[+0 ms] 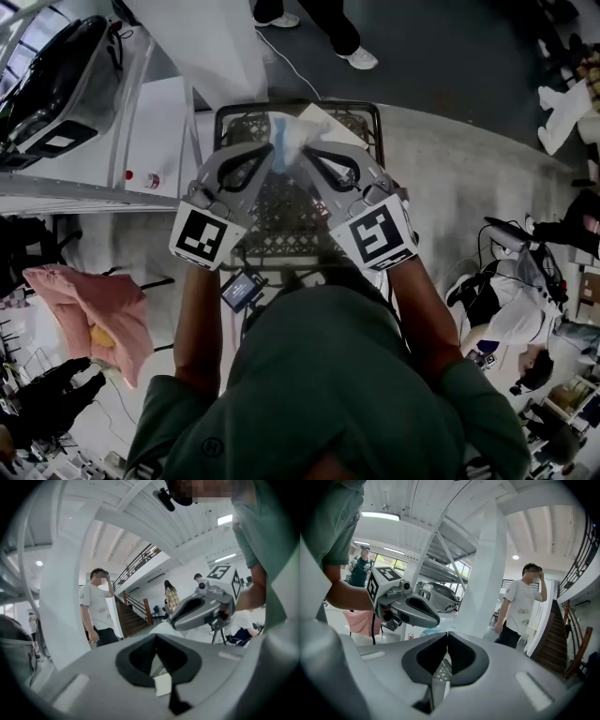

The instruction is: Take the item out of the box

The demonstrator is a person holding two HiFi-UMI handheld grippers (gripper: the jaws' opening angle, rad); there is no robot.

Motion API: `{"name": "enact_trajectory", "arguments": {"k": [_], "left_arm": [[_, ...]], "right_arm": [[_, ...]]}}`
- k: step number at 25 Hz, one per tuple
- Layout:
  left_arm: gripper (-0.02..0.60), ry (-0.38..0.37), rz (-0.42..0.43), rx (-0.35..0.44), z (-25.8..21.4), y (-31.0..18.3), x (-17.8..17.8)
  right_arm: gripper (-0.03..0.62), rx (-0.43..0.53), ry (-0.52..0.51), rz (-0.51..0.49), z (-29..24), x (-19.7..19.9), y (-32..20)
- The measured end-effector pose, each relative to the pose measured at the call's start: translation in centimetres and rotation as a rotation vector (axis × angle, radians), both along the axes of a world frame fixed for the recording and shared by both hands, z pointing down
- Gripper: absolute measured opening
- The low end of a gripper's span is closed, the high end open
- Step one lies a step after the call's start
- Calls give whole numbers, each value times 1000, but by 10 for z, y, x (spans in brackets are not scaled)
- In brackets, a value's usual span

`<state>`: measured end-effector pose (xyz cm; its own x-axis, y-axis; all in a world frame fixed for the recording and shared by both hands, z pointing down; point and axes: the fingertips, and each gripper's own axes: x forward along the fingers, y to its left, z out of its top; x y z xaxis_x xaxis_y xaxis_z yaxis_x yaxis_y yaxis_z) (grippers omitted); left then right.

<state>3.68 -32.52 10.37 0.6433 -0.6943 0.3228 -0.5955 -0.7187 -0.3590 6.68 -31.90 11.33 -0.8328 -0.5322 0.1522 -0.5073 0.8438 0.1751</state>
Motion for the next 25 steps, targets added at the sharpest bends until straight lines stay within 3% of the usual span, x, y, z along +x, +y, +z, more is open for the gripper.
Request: {"name": "enact_trajectory", "arguments": {"k": [9, 25], "left_arm": [[3, 6, 46, 41, -17, 6, 19], [3, -1, 60, 31, -14, 2, 30]], "right_arm": [[12, 21, -7, 27, -15, 16, 7], [12, 17, -15, 21, -14, 24, 3]]}}
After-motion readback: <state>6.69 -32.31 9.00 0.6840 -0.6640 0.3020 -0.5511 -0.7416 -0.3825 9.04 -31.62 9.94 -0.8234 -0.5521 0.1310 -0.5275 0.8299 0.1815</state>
